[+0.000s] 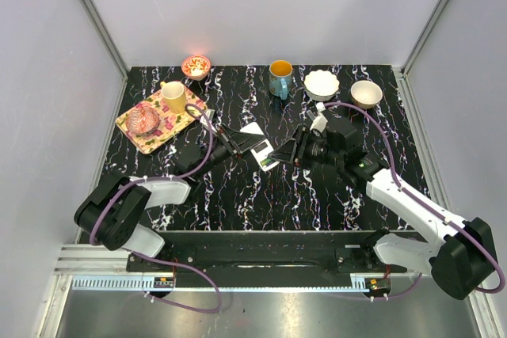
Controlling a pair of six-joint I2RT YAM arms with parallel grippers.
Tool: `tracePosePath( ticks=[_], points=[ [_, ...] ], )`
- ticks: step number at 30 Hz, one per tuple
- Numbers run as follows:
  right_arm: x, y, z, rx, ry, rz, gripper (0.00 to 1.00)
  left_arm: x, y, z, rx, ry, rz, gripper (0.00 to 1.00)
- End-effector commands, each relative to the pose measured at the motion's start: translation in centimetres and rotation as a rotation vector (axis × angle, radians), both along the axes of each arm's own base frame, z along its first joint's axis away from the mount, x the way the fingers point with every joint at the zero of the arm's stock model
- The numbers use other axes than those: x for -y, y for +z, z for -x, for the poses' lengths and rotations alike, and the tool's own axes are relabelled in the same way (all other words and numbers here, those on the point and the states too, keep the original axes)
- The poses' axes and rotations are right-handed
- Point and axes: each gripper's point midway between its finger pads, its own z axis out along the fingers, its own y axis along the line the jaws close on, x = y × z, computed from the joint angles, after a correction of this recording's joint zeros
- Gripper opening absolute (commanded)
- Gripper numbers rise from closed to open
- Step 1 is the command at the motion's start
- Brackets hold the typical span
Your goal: Load the batteries into the remote control
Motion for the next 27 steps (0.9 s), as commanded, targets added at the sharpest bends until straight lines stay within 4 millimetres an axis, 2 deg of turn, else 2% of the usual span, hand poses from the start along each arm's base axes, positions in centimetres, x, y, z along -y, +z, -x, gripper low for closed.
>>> tracePosePath(
  ticks=[1,6,10,11,14,15,17,18,20,21,27],
  points=[
    [-0.3,0.5,-0.2,-0.008,0.002,-0.022,0.48,-0.8,4.2,0.6,0.133,0.035,0.093,0.0],
    [-0.4,1.3,-0.1,-0.003,0.011,-0.056,0.6,-0.9,3.4,0.2,0.108,0.058,0.065,0.0],
    [-0.1,2.6,-0.1,0.032,-0.001,-0.094,0.64,-1.2,2.7,-0.4,0.072,0.095,0.039,0.0],
    [0.0,3.1,-0.1,0.048,-0.011,-0.108,0.64,-1.4,2.4,-0.6,0.06,0.119,0.036,0.0],
    [0.3,3.1,-0.1,0.056,-0.029,-0.124,0.65,-2.0,2.0,-0.9,0.032,0.156,0.022,0.0],
    [0.5,2.4,-0.1,0.046,-0.041,-0.12,0.65,-2.4,2.4,-1.1,0.037,0.183,0.03,0.0],
    [0.4,2.4,-0.2,0.041,-0.048,-0.147,0.64,-2.7,1.9,-1.3,0.014,0.209,0.015,0.0],
    [0.4,1.6,-0.1,0.025,-0.046,-0.148,0.64,-3.1,2.4,-1.4,0.02,0.229,0.021,0.0],
    [0.2,1.8,-0.2,0.029,-0.049,-0.178,0.63,-3.3,2.2,-1.6,0.008,0.242,0.009,0.0],
    [0.2,1.3,-0.1,0.018,-0.05,-0.181,0.62,-3.4,2.4,-1.6,0.009,0.253,0.011,0.0],
    [0.2,2.1,-0.7,0.064,-0.075,-0.268,0.61,-4.0,2.4,-1.8,-0.003,0.292,0.003,0.0]
  ],
)
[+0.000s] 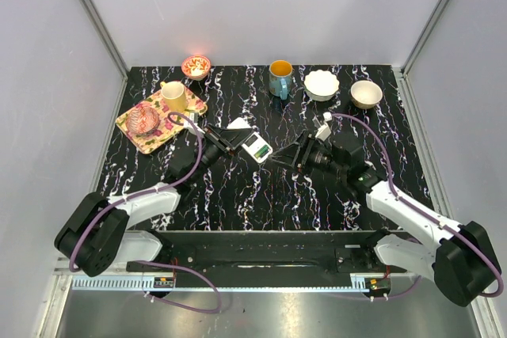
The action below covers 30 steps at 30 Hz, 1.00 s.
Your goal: Load the batteries into the remote control
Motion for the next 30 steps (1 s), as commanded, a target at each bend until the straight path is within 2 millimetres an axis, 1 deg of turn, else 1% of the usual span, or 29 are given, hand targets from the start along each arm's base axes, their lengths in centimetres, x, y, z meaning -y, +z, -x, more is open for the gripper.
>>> tracePosePath(
  ticks=[1,2,6,9,11,17,24,30],
  points=[
    [-0.1,3.0,-1.1,0.102,-0.04,-0.124,0.61,-1.1,1.2,-0.5,0.019,0.073,0.021,0.0],
    [-0.1,3.5,-1.0,0.12,-0.038,-0.14,0.62,-1.2,1.1,-0.5,0.017,0.076,0.021,0.0],
    [-0.1,4.5,-1.2,0.156,-0.04,-0.145,0.65,-1.2,0.9,-0.5,0.009,0.082,0.016,0.0],
    [-0.2,4.7,-1.4,0.163,-0.04,-0.138,0.65,-1.1,0.7,-0.6,0.004,0.078,0.016,0.0],
    [-0.4,4.3,-1.7,0.149,-0.041,-0.129,0.65,-1.0,1.0,-0.6,0.011,0.074,0.026,0.0],
    [-1.0,3.9,-2.4,0.127,-0.031,-0.137,0.61,-0.9,1.2,-0.5,0.014,0.068,0.028,0.0],
    [-1.5,4.5,-3.0,0.129,-0.033,-0.186,0.6,-0.8,1.1,-0.4,0.015,0.063,0.032,0.0],
    [-1.8,4.6,-3.2,0.131,-0.027,-0.195,0.59,-0.8,1.1,-0.4,0.016,0.063,0.034,0.0]
  ],
)
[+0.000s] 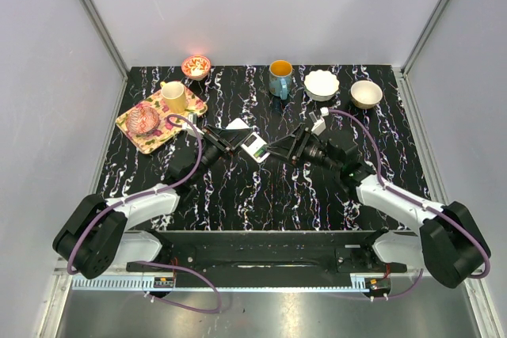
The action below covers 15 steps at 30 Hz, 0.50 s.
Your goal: Load the batteries into the remote control
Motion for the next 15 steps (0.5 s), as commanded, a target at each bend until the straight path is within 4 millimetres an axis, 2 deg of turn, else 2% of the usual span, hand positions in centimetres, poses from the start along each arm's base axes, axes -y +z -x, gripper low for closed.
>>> tracePosePath(
  ticks=[1,15],
  points=[
    [-0.28,3.72,-0.77,0.093,-0.003,-0.071,0.58,-0.28,1.56,-0.07,0.041,0.019,0.045,0.0],
    [-0.71,2.97,-1.13,0.069,0.007,-0.071,0.38,-0.03,1.92,0.05,0.055,0.006,0.058,0.0]
  ],
)
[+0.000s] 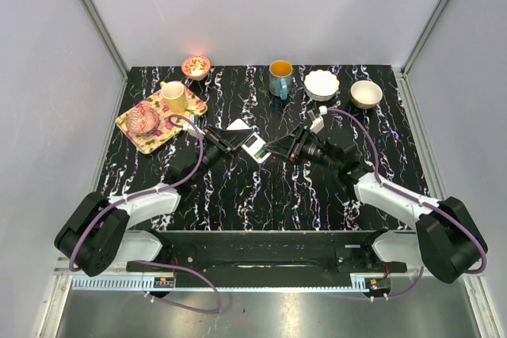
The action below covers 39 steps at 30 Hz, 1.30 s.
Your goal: Load the batteries into the remote control
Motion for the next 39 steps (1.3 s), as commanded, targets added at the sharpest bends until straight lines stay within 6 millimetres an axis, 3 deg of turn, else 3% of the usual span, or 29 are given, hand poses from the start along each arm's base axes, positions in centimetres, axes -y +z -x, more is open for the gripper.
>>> tracePosePath(
  ticks=[1,9,15,28,33,37,38,39],
  points=[
    [-0.3,2.6,-0.6,0.069,0.005,-0.047,0.36,-0.2,2.4,0.2,0.064,0.009,0.064,0.0],
    [-0.3,2.5,-0.6,0.065,0.01,-0.043,0.2,-0.2,2.5,0.2,0.066,0.008,0.068,0.0],
    [-0.6,2.4,-0.6,0.052,0.025,-0.035,0.0,-0.2,2.6,0.3,0.069,0.011,0.071,0.0],
    [0.8,1.3,-0.8,0.097,-0.019,0.16,0.0,-0.1,2.7,0.4,0.074,0.01,0.072,0.0],
    [0.6,1.7,-0.6,0.088,-0.001,0.164,0.0,-0.2,2.8,0.3,0.08,0.013,0.077,0.0],
    [0.3,2.1,-0.6,0.068,0.003,0.129,0.25,-0.1,2.8,0.2,0.079,0.015,0.076,0.0],
    [0.3,2.0,-0.5,0.063,0.001,0.122,0.39,-0.1,2.8,0.2,0.08,0.015,0.077,0.0],
    [0.4,2.3,-0.5,0.067,0.0,0.113,0.45,-0.1,2.8,0.3,0.078,0.013,0.075,0.0]
  ],
)
